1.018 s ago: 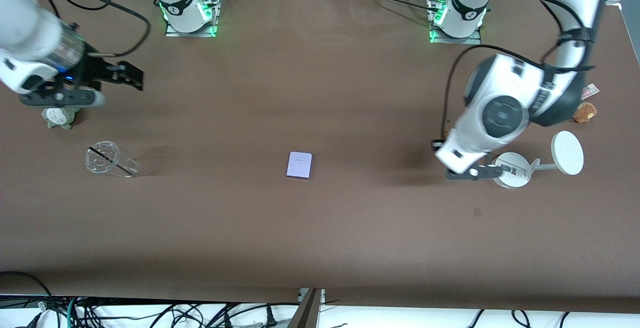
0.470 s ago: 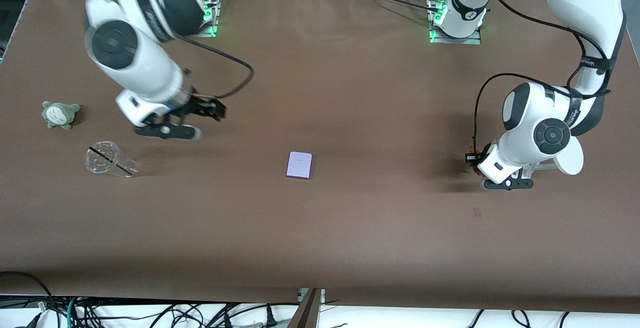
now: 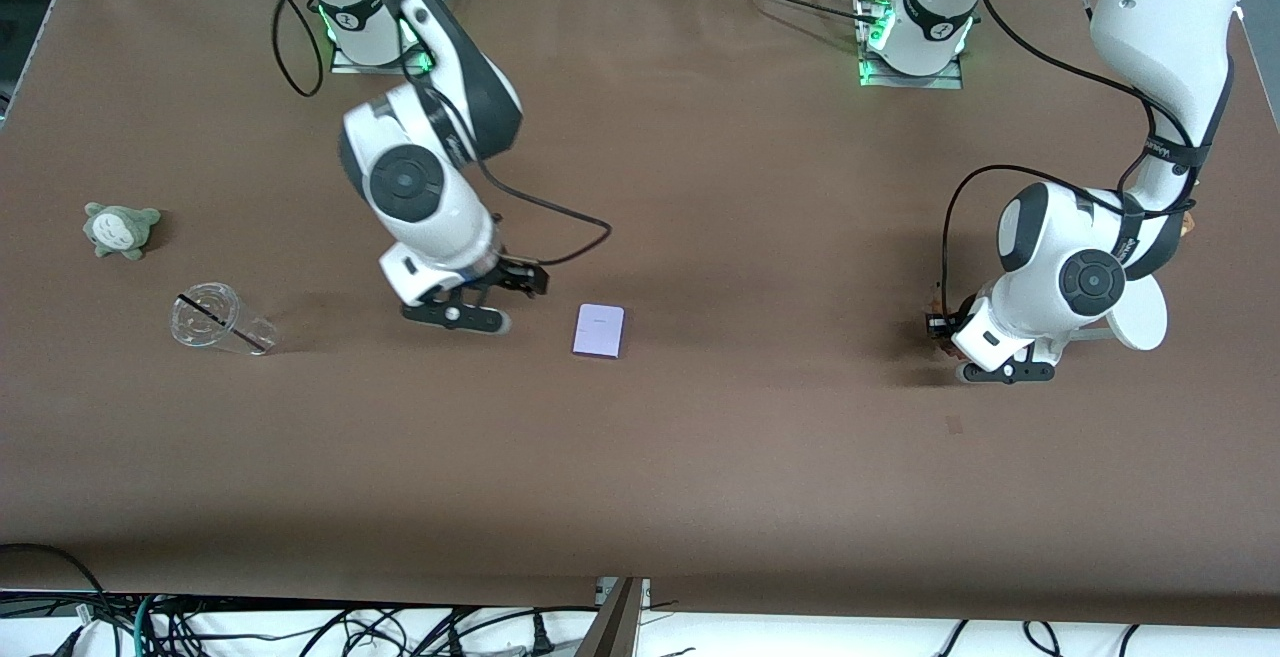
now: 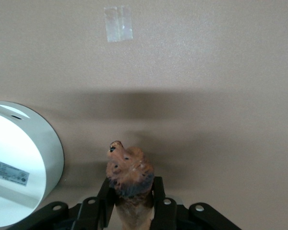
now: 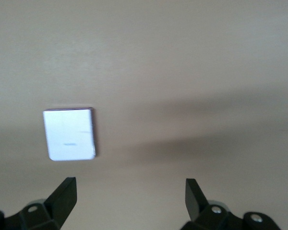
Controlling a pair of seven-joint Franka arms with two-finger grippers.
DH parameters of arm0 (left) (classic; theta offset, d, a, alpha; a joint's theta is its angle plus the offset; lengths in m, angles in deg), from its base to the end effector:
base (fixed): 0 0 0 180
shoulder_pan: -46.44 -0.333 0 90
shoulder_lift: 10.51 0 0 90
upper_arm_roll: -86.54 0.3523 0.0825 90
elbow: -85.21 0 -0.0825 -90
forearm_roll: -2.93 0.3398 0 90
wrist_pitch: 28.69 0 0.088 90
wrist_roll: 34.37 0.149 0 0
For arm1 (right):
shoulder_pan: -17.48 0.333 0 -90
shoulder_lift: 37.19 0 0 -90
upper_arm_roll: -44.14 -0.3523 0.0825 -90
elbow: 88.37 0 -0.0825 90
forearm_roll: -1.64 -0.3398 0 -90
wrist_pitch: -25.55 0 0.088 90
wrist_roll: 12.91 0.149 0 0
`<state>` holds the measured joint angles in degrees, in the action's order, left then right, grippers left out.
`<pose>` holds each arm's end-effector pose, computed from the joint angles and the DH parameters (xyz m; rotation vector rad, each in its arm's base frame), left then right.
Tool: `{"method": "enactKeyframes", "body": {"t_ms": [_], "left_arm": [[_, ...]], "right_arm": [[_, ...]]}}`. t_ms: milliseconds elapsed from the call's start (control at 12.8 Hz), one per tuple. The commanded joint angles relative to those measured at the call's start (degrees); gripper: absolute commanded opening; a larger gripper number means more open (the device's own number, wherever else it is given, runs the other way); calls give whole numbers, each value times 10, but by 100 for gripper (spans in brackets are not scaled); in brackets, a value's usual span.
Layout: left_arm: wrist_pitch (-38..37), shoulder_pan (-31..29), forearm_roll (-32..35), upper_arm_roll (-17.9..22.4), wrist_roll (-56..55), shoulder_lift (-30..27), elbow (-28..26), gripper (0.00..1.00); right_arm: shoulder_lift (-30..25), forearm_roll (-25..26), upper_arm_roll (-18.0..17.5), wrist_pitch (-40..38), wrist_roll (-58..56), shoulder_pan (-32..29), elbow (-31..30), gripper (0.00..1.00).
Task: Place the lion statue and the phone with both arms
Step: 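Set the lion beside the lamp while the right gripper reaches the phone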
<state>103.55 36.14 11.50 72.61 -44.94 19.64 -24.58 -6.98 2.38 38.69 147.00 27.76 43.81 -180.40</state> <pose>0.5987 -0.0228 0.2376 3.1318 0.0604 -0.1812 0.5711 0.3424 0.3355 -3.1081 0.2506 0.0484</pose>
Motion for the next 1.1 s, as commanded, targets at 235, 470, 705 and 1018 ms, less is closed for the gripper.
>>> {"method": "enactKeyframes", "body": {"t_ms": [235, 470, 705, 1018], "left_arm": [[18, -4, -4, -4, 9, 12, 5, 100], [-77, 2, -4, -7, 7, -30, 35, 100], [-203, 3, -3, -29, 10, -79, 94, 100], [-360, 7, -4, -41, 18, -131, 206, 100]], "right_arm": [[127, 3, 4, 32, 27, 46, 104, 100], [156, 7, 4, 85, 17, 58, 106, 100], [178, 8, 5, 141, 6, 64, 107, 100], [203, 21, 6, 173, 8, 70, 107, 100]]}}
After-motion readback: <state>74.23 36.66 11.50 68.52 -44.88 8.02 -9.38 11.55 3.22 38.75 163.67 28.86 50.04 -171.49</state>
